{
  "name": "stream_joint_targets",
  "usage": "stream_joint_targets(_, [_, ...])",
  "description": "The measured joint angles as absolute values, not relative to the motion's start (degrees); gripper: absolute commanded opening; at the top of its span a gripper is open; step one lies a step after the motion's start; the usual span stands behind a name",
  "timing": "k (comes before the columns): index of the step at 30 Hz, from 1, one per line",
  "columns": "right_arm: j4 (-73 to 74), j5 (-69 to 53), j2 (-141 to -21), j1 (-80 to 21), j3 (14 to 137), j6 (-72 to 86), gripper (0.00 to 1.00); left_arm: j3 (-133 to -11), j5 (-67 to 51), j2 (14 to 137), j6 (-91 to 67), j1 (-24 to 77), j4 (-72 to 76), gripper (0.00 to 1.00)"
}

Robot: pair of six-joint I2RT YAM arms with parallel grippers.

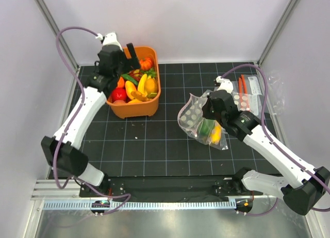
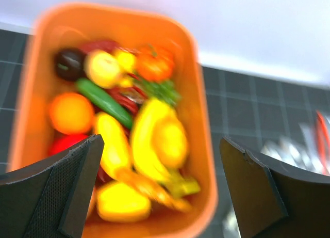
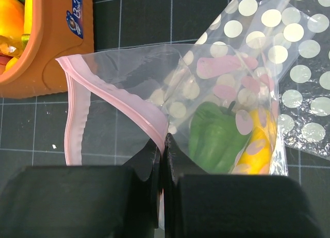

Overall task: Place the food in the zip-top bag and seal the zipper
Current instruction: Pick up the fake fruit from the bin.

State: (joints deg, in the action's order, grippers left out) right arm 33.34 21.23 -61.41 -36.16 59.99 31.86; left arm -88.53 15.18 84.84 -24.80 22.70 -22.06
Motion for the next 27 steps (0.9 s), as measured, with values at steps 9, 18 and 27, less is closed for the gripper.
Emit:
stream_joint_targets(9, [32.7,20.1,-61.4,-36.2,59.5,31.9,0.01,-106.9,16.8,105.6,-25.6,12.9,-25.6,1.00])
stream_joint_targets(18, [32.4,19.3,-61.4,-36.2,59.4,31.9,0.01,-121.8,18.3,124.7,-23.4,12.4,-28.5,1.00])
stream_joint_targets(27, [31.7,18.2,-61.6,-36.2,59.3,31.9,0.01,-128.1,19.2,134.4,-22.0,11.9,-28.8,0.95])
